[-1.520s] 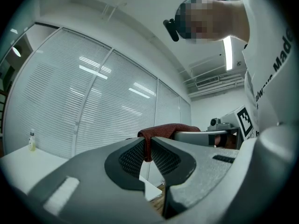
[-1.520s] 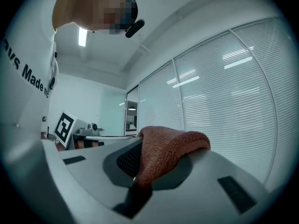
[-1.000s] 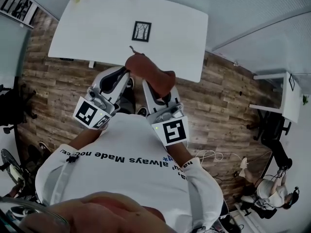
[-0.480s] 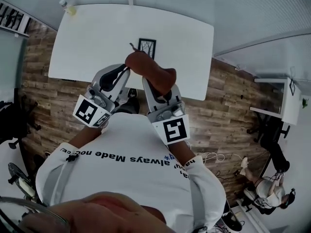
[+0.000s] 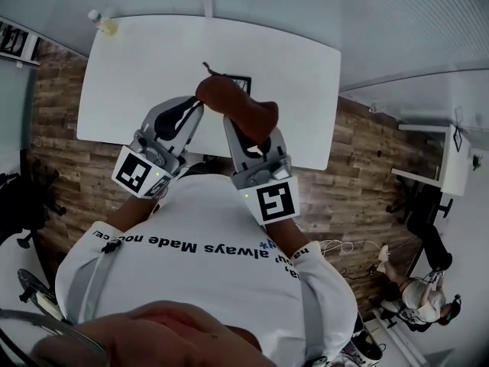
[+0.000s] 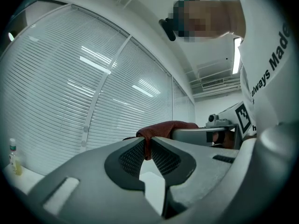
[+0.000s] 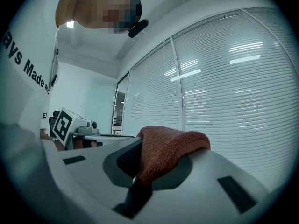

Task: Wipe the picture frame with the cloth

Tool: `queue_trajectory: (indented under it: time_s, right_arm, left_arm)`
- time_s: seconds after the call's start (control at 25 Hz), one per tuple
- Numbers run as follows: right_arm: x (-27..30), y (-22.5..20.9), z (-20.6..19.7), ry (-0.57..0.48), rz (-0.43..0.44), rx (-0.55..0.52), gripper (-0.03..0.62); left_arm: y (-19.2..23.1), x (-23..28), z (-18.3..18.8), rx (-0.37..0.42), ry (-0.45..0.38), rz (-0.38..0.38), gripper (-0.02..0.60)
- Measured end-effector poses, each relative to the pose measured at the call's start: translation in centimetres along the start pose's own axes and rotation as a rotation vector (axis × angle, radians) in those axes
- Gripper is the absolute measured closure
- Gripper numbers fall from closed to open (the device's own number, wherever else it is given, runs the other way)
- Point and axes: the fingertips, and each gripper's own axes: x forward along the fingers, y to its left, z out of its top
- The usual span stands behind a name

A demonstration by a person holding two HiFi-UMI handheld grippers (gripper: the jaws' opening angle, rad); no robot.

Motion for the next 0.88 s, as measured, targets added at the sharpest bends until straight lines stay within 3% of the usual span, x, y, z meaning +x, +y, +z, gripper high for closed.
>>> queue_trajectory:
  time_s: [0.48,0.88]
  right_arm:
    - [0.7,-2.6,-0.9,0.005,-0.022,0.009,0.565]
    - [-0.7,-6.3,-1.6,0.005,0.024,0.021,0.565]
  left_arm:
    - [0.6,2.1,-0.9,0.0,0.023,-0.013,0.541]
    - [-0.8,5.3,-1.9,0.036,0.06,0.023,0.574]
